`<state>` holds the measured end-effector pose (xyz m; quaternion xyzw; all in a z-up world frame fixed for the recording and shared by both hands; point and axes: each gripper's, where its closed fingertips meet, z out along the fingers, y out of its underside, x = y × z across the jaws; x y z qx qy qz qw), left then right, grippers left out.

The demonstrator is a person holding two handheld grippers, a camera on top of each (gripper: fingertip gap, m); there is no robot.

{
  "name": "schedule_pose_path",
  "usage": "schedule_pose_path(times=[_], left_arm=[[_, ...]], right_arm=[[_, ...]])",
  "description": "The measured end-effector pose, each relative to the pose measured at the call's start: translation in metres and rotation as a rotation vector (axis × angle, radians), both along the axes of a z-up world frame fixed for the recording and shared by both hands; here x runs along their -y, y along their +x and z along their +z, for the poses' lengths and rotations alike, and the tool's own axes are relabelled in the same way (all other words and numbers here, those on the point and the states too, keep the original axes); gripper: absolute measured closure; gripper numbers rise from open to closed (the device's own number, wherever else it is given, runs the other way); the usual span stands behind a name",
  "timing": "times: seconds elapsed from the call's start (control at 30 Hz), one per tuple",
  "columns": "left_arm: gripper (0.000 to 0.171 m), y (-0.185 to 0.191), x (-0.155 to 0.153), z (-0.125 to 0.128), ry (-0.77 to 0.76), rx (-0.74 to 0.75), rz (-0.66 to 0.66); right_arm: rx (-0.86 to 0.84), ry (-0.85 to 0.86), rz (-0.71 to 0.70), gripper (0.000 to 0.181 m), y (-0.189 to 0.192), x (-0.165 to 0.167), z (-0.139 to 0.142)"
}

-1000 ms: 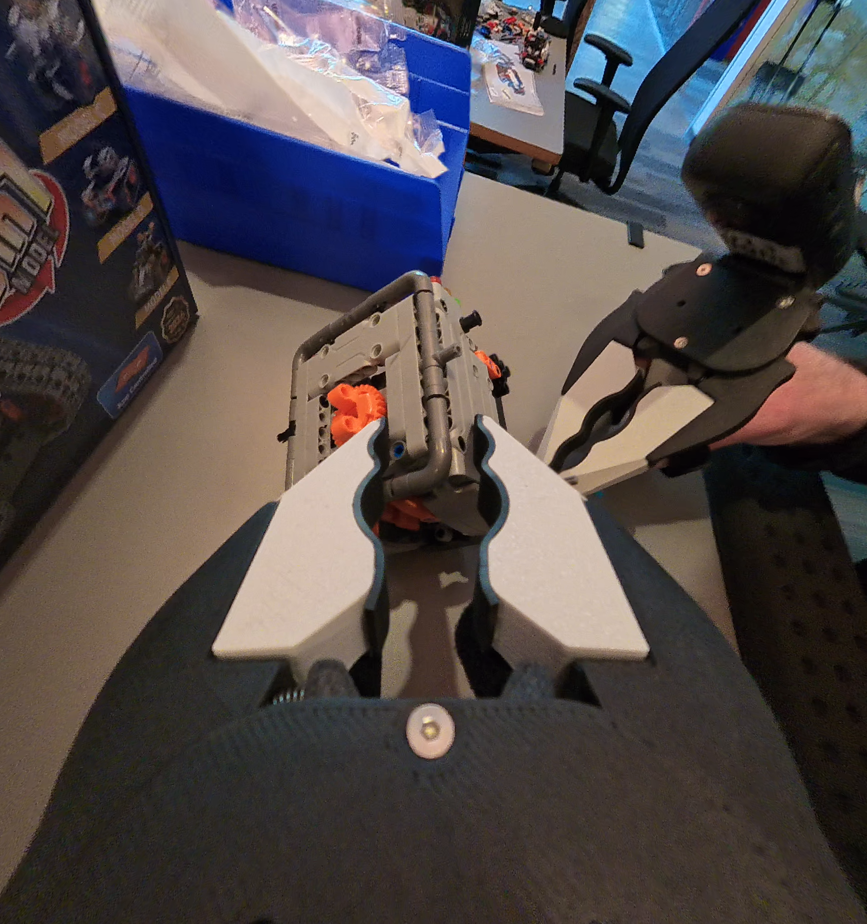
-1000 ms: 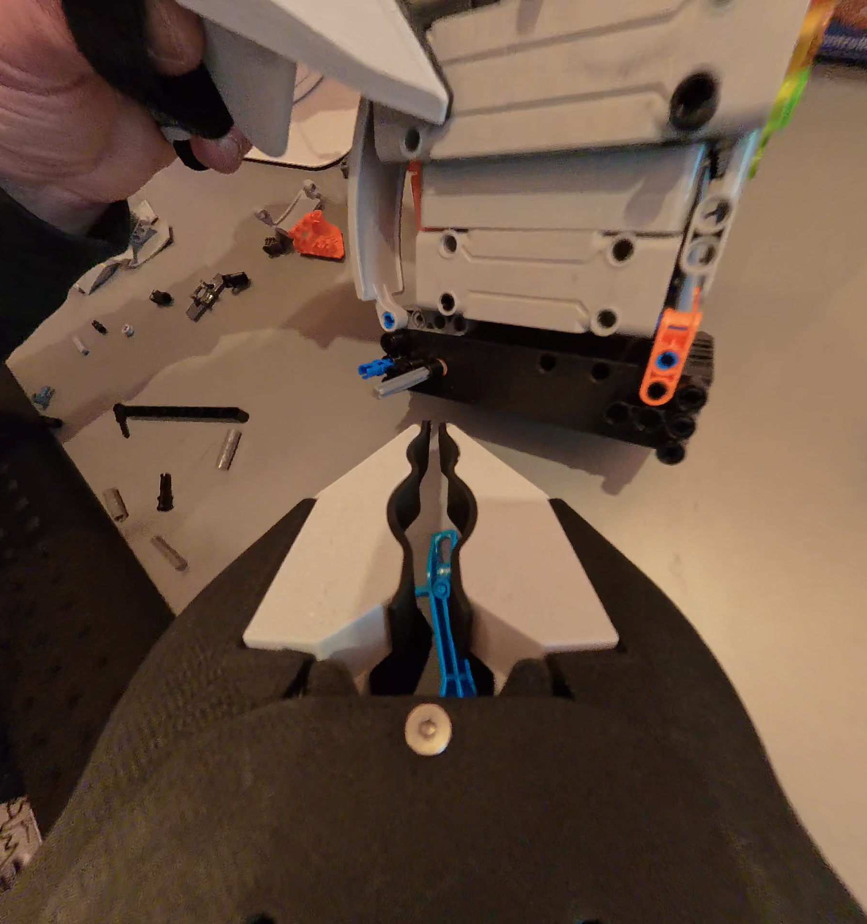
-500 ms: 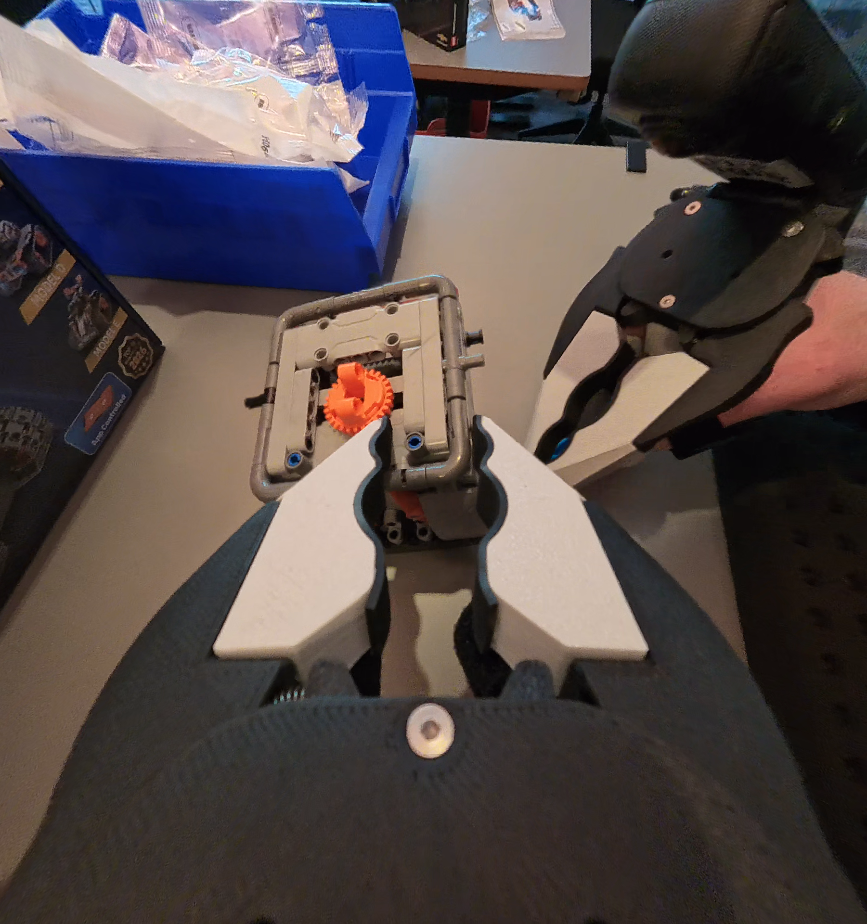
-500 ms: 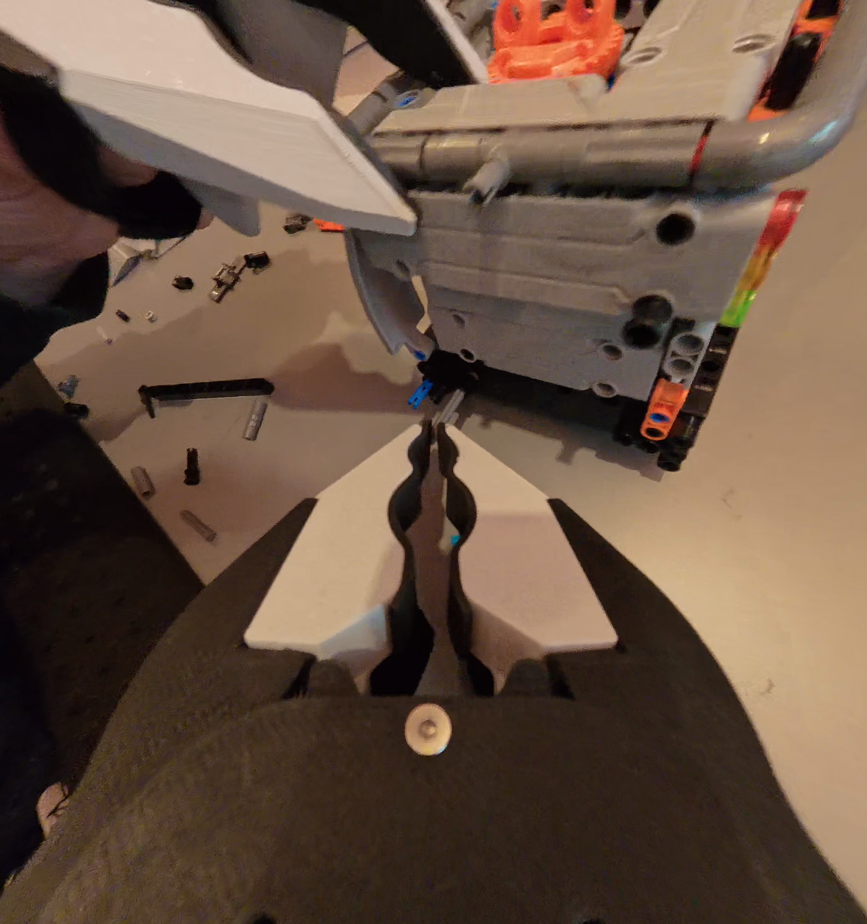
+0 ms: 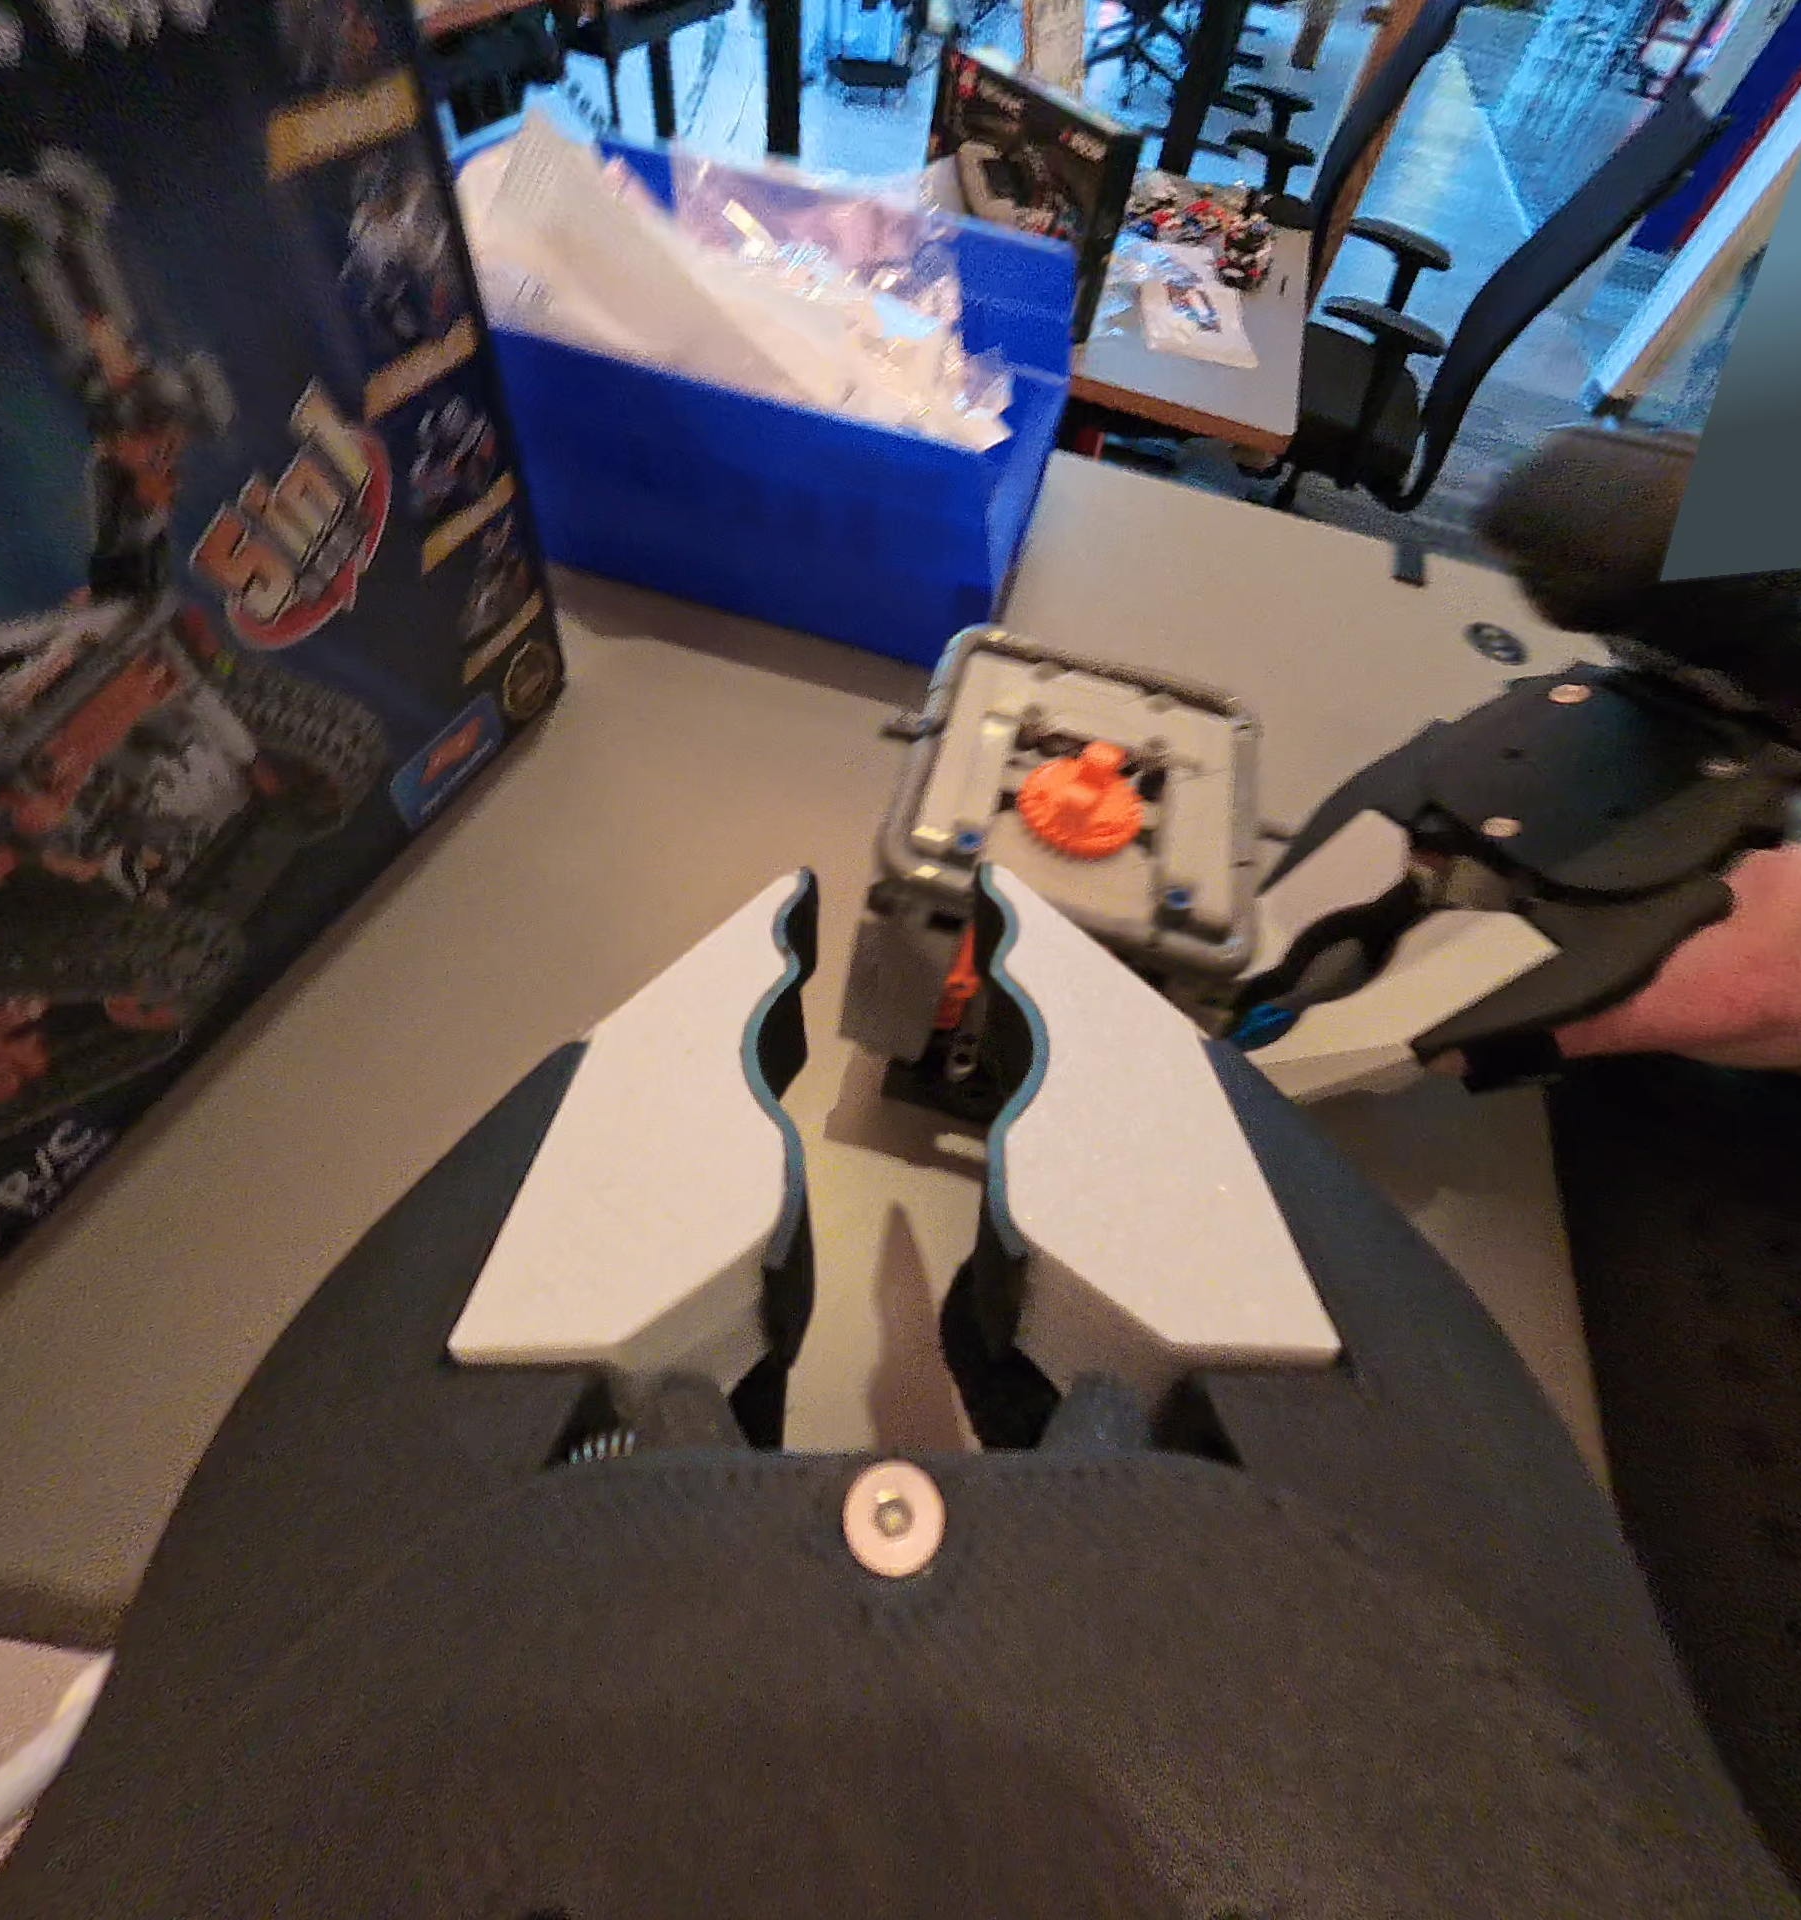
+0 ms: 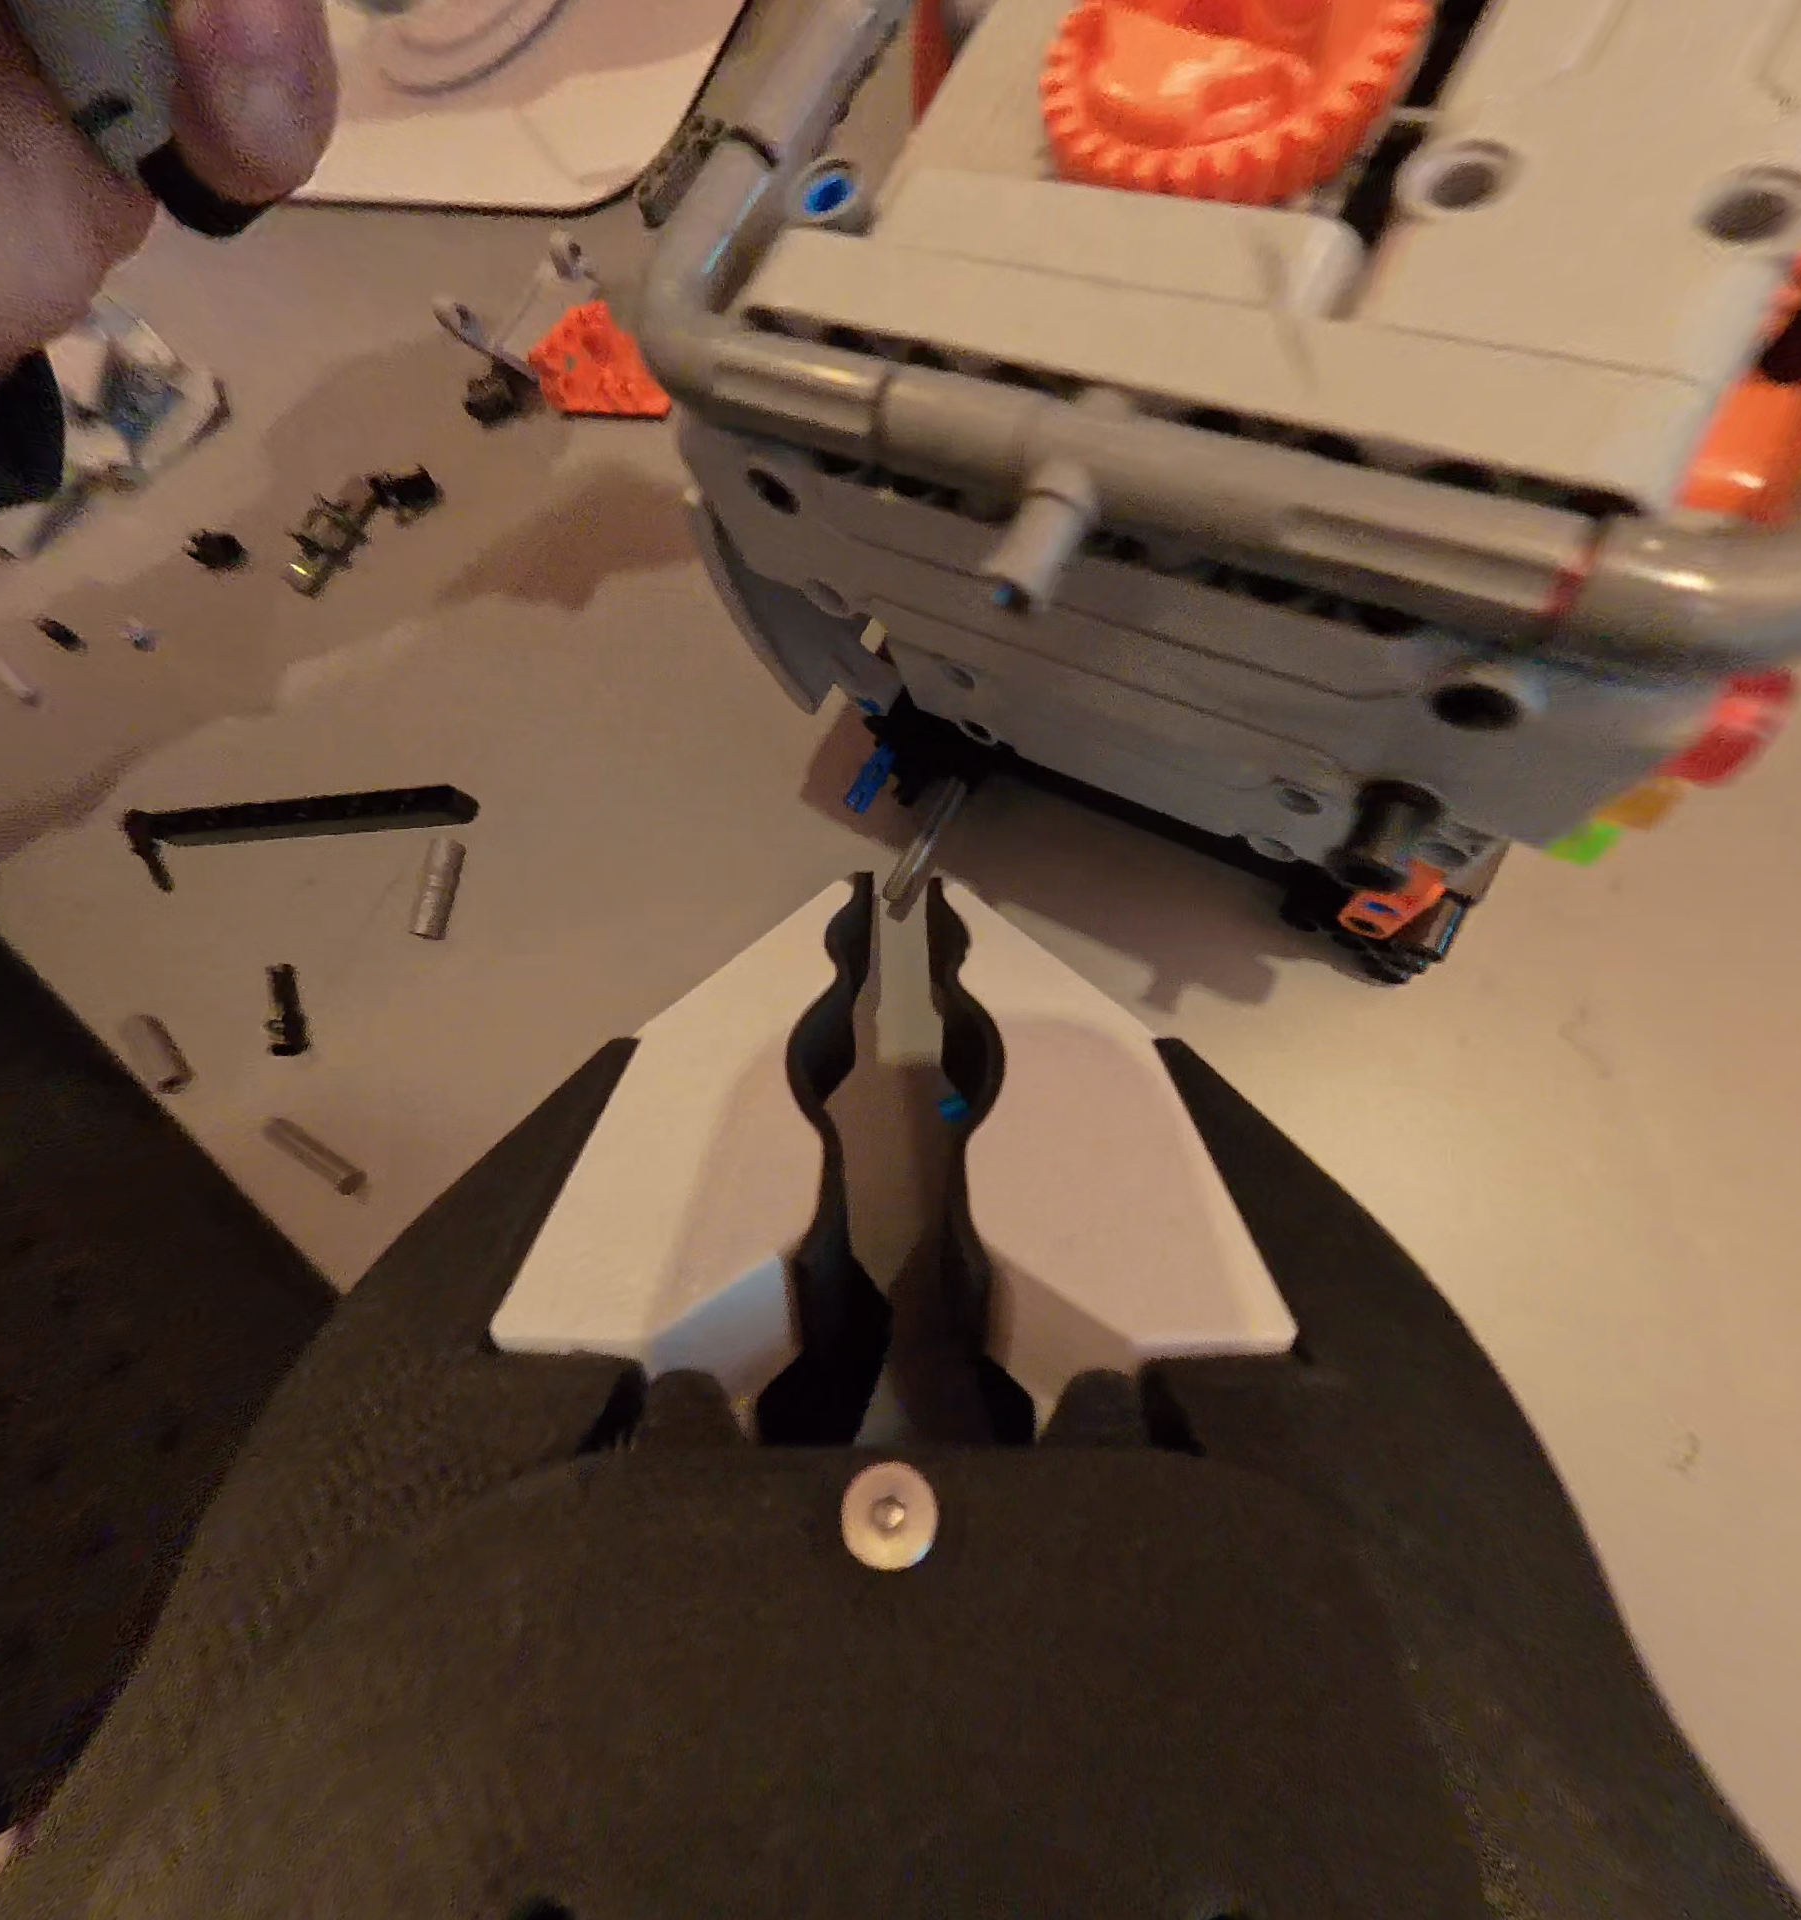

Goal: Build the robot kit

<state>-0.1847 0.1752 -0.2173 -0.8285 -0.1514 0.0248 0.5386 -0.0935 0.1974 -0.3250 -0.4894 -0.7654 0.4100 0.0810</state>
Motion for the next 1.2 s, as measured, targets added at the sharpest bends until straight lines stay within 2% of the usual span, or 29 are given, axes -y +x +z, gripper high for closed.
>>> schedule_pose_path(times=[0.07,0.17,0.23,0.33,0.43,0.5,0.67,0.8,0.93,1.07,1.2], left_arm=[[0.153,-0.017,0.005,-0.014,-0.026,0.008,0.069],[0.151,-0.031,0.002,-0.03,-0.066,0.025,0.105],[0.151,-0.035,-0.006,-0.039,-0.071,0.05,0.085],[0.153,-0.034,-0.02,-0.059,-0.082,0.168,0.026],[0.17,-0.03,-0.028,-0.074,-0.102,0.26,-0.019],[0.171,-0.024,-0.029,-0.084,-0.114,0.353,-0.049],[0.171,-0.023,-0.025,-0.094,-0.122,0.39,-0.052],[0.171,-0.018,-0.023,-0.095,-0.122,0.399,-0.069],[0.171,0.0,-0.018,-0.109,-0.216,0.424,-0.13],[0.165,0.001,-0.013,-0.097,-0.163,0.454,-0.115],[0.159,-0.001,-0.011,-0.09,-0.088,0.53,-0.103]], right_arm=[[-0.035,0.076,-0.003,0.174,-0.002,0.001,-0.003],[-0.099,0.186,-0.001,0.175,-0.003,0.001,-0.002],[-0.112,0.24,0.005,0.175,-0.003,0.002,-0.003],[-0.116,0.303,0.002,0.177,-0.003,0.001,-0.01],[-0.127,0.331,-0.009,0.178,-0.005,0.001,-0.011],[-0.124,0.318,-0.014,0.179,-0.005,-0.001,-0.011],[-0.089,0.219,-0.049,0.181,-0.008,-0.009,-0.009],[-0.092,0.23,-0.037,0.181,-0.01,-0.022,-0.01],[-0.091,0.202,0.007,0.181,-0.012,-0.035,-0.009],[-0.168,0.161,0.075,0.177,-0.017,-0.04,0.006],[-0.187,0.171,0.149,0.177,-0.025,-0.04,0.009]])
